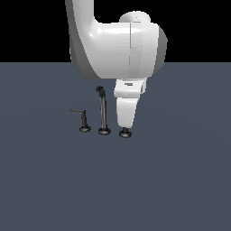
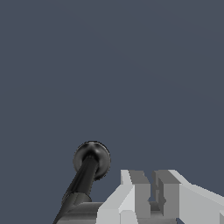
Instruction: Turn on the faucet by rotating a designated handle.
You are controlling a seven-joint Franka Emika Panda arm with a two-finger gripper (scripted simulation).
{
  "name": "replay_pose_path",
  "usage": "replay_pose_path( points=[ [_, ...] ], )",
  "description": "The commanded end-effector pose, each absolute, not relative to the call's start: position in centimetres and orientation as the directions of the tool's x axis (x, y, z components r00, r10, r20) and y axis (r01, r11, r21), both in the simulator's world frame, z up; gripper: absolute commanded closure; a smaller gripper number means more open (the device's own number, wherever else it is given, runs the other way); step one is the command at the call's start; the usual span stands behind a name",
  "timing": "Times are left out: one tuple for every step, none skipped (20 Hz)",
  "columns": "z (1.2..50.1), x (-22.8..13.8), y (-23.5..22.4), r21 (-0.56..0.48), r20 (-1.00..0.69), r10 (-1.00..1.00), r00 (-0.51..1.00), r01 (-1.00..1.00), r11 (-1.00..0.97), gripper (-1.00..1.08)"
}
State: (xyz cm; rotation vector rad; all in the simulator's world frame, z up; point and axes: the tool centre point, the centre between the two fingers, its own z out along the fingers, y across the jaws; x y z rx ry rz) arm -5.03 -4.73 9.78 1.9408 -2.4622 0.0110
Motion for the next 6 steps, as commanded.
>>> replay_pose_path(
  points=[
    [9.8,-4.3,-1.4,-0.002,0.002,-0.981,-0.194,-0.981,0.194,1.08],
    [9.8,-4.1,-0.8,-0.002,0.001,-0.982,-0.191,-0.982,0.191,1.08],
    [9.8,-3.9,-0.2,-0.001,0.001,-0.982,-0.188,-0.982,0.188,1.08],
    [9.8,-3.8,0.4,-0.001,0.0,-0.983,-0.185,-0.983,0.185,1.08],
    [9.8,-3.6,1.0,0.0,0.0,-0.983,-0.182,-0.983,0.182,1.08],
    [9.8,-3.6,1.0,0.0,0.0,-0.983,-0.182,-0.983,0.182,1.08]
  ],
)
